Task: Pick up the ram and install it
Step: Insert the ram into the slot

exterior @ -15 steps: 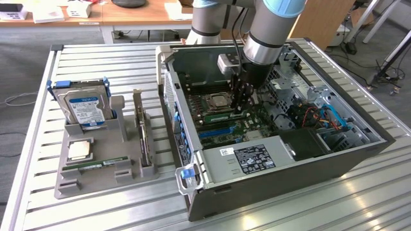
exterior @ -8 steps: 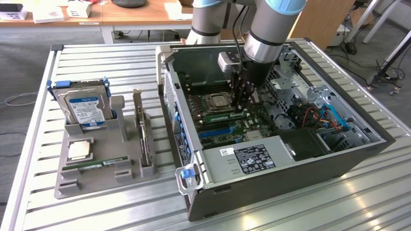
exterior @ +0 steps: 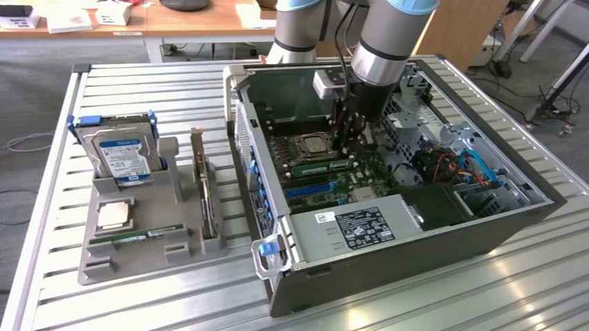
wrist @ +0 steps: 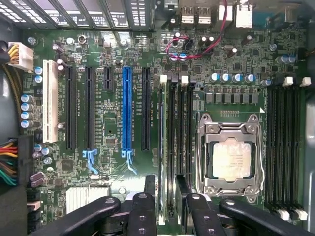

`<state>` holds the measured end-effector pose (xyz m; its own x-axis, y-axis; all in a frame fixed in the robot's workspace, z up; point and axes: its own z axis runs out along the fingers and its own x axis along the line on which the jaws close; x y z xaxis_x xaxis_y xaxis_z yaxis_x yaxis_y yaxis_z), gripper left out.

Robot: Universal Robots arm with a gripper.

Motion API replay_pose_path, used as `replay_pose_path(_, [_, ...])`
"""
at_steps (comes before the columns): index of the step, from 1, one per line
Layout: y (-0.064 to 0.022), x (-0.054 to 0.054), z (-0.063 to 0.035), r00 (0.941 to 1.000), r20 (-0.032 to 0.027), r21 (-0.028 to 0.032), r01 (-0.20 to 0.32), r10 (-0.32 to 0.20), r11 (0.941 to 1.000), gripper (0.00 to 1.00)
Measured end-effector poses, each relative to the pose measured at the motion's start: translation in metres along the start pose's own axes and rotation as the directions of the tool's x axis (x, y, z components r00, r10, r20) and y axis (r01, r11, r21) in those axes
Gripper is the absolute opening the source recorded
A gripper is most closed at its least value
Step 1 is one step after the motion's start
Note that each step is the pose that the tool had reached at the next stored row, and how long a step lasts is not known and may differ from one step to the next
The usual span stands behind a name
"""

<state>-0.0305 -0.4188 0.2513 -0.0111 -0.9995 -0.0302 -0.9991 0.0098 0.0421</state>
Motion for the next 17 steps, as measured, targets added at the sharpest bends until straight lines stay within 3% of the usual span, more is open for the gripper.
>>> replay_pose_path(17, [0.0006, 0.000, -0.0140, 1.0000, 0.0001, 0.0000, 0.000, 0.000, 1.0000, 0.31])
